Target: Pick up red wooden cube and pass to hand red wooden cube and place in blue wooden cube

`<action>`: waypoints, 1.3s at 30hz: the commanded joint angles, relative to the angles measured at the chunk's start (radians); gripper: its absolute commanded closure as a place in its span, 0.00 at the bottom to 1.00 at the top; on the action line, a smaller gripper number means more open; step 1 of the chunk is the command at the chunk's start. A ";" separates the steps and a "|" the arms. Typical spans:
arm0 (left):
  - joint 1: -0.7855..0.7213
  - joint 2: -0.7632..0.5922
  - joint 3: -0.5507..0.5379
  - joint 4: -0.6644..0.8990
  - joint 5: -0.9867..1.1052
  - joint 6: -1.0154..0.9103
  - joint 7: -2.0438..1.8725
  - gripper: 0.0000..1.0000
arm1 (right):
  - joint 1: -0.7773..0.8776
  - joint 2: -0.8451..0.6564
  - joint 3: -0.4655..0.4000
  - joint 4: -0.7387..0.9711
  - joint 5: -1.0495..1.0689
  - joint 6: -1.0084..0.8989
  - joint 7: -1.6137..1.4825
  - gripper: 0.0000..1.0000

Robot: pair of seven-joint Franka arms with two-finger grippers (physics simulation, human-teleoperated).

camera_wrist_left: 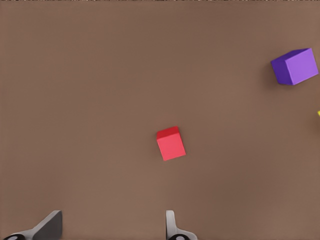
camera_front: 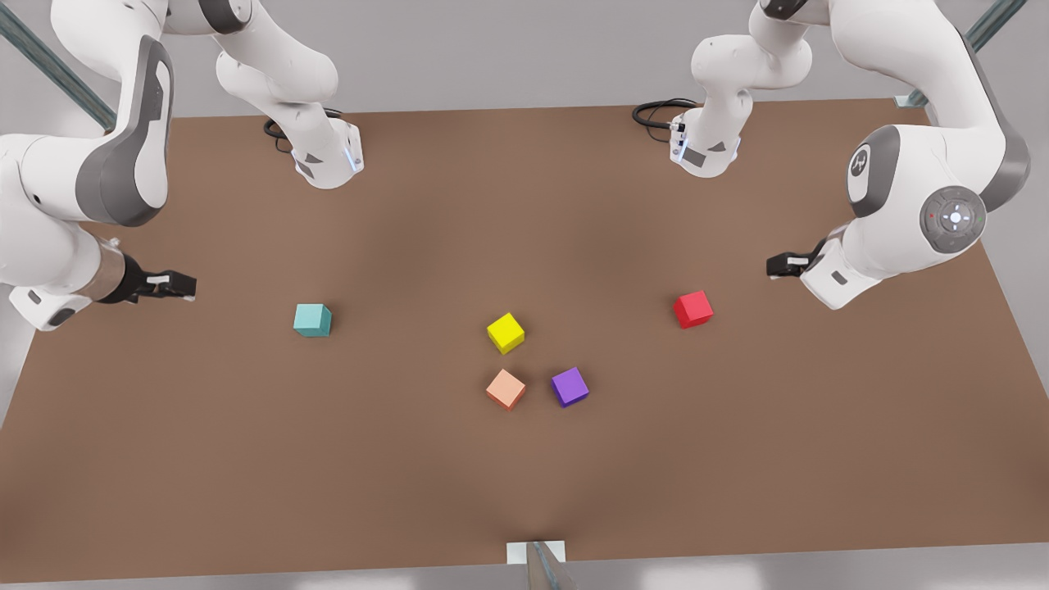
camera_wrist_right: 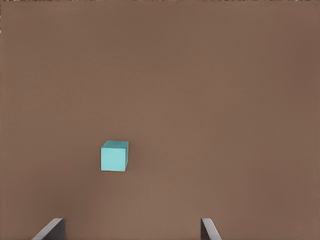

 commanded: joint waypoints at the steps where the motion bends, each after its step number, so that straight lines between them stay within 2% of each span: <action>1: 0.000 -0.001 0.000 0.000 0.000 0.020 0.005 0.00 | 0.000 0.000 0.000 0.000 0.004 0.027 -0.045 0.00; 4: 0.000 -0.001 0.000 -0.009 -0.001 0.020 0.001 0.00 | 0.000 0.001 0.000 0.000 0.009 0.028 -0.045 0.00; 5: -0.005 0.008 0.000 -0.058 -0.001 0.031 -0.003 0.00 | 0.000 0.003 0.000 0.000 0.009 0.027 -0.045 0.00; 9: -0.009 0.060 -0.002 -0.352 -0.069 0.422 -0.206 0.00 | -0.003 0.006 0.000 0.000 0.020 0.028 -0.045 0.00; 12: -0.008 0.059 -0.002 -0.518 -0.082 0.636 -0.345 0.00 | -0.003 0.009 0.000 -0.001 0.026 0.027 -0.047 0.00; 14: -0.008 0.063 -0.003 -0.579 -0.145 0.702 -0.396 0.00 | -0.003 0.009 0.000 -0.001 0.026 0.025 -0.047 0.00; 18: -0.011 0.091 -0.003 -0.616 -0.174 0.736 -0.480 0.00 | -0.005 -0.007 -0.002 -0.030 0.032 0.032 -0.048 0.00; 22: -0.043 0.122 -0.003 -0.624 -0.101 0.750 -0.470 0.00 | -0.005 -0.013 -0.003 -0.038 0.032 0.039 -0.048 0.00; 39: -0.069 0.183 -0.009 -0.698 -0.110 0.825 -0.410 0.00 | -0.003 -0.008 -0.003 -0.039 0.030 0.044 -0.048 0.00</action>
